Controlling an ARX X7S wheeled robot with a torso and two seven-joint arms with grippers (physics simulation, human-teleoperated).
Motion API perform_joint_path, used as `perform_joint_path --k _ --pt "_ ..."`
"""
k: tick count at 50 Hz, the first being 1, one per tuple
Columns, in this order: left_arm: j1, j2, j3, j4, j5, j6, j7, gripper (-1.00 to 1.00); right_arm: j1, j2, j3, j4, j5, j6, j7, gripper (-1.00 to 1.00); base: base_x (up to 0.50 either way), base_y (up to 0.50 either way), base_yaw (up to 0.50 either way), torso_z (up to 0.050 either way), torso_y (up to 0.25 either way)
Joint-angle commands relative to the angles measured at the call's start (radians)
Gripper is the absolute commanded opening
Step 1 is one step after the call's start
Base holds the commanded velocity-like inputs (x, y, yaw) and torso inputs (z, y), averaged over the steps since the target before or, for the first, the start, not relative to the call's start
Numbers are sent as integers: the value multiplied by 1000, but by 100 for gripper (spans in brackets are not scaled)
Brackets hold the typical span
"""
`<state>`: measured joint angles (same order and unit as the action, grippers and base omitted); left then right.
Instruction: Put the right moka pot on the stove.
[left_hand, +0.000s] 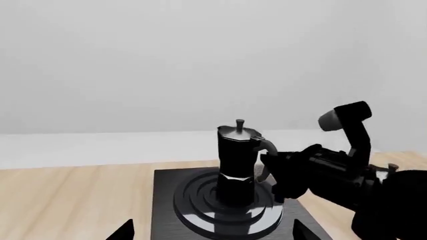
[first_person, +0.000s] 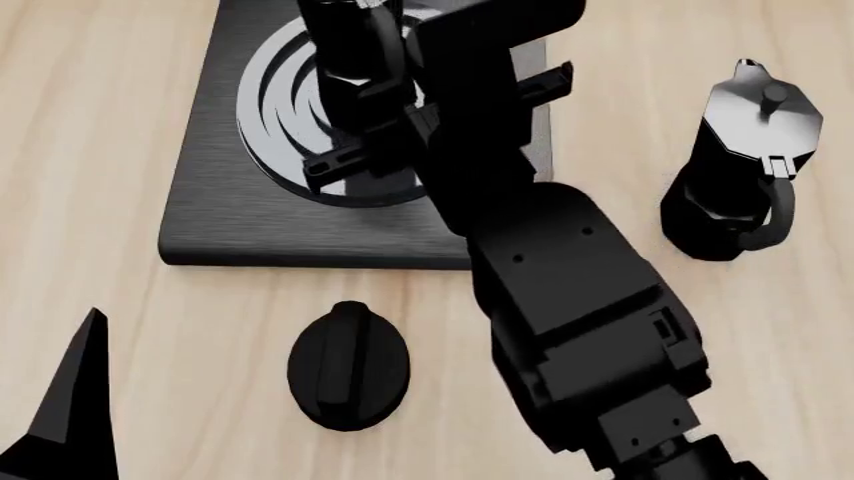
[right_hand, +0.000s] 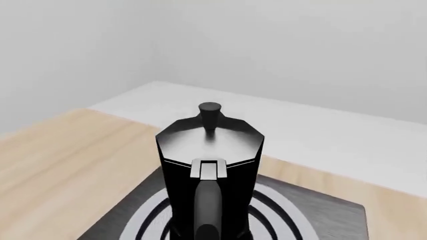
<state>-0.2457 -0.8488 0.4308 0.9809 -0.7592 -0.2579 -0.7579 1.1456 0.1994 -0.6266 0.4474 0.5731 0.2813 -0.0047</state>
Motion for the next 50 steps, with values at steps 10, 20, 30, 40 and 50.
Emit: perform_joint_path --k 10,20,30,40,50 --pt "-2 -6 8 1 3 8 -5 100 -17 -14 -7 60 -42 -66 -20 100 0 0 0 0 1" --pt "-3 -7 11 0 3 12 -9 100 -55 54 6 -124 5 25 30 100 0 0 0 0 0" --pt "-6 -9 14 -2 1 13 -13 100 -98 203 65 -472 130 200 127 100 0 0 0 0 0" --pt "-7 -12 18 -3 -2 12 -17 100 -157 340 144 -703 235 282 205 100 0 0 0 0 0" --pt "-5 -14 22 -7 2 16 -19 100 -278 474 273 -920 372 297 302 100 0 0 0 0 0"
